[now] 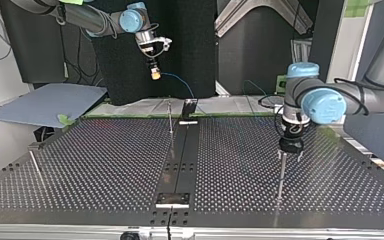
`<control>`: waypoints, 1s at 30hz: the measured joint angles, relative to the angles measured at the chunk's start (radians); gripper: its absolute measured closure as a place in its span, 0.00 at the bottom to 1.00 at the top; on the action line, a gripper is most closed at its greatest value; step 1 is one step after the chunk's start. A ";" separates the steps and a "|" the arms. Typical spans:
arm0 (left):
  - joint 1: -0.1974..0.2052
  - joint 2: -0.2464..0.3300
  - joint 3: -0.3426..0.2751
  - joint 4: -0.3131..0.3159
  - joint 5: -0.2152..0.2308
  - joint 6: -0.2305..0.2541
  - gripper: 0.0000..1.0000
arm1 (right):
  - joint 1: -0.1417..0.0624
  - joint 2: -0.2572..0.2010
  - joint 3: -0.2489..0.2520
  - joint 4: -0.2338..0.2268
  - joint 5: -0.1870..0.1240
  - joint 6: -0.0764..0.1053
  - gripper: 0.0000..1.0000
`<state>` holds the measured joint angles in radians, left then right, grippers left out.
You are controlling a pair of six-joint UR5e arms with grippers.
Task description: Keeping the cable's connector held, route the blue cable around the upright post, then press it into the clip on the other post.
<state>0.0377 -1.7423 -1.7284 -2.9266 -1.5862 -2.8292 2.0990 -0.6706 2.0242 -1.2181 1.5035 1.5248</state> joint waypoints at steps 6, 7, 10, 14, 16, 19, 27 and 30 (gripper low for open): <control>-0.002 0.022 -0.014 -0.004 0.012 -0.053 0.02 | 0.000 0.000 0.000 0.001 0.000 -0.002 1.00; -0.003 0.029 -0.017 -0.007 0.017 -0.054 0.02 | 0.000 0.000 0.000 0.001 0.000 -0.002 1.00; -0.005 0.055 -0.022 -0.025 0.026 -0.043 0.02 | 0.000 0.000 0.000 0.002 0.000 -0.003 1.00; -0.007 0.096 -0.024 -0.053 0.026 -0.012 0.02 | 0.000 0.000 0.000 0.004 0.000 -0.004 1.00; -0.007 0.110 -0.024 -0.063 0.028 -0.001 0.02 | 0.000 0.000 0.000 0.004 0.000 -0.004 1.00; -0.008 0.123 -0.024 -0.076 0.037 0.017 0.02 | 0.000 0.001 0.000 0.004 0.000 -0.004 1.00; -0.020 0.137 -0.025 -0.117 0.064 0.071 0.02 | 0.000 0.000 0.000 0.005 0.000 -0.004 1.00; -0.024 0.145 -0.025 -0.130 0.065 0.085 0.02 | 0.000 0.000 0.000 0.005 0.000 -0.006 1.00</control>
<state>0.0141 -1.5968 -1.7530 -3.0566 -1.5213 -2.7446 2.0992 -0.6704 2.0243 -1.2136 1.5035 1.5187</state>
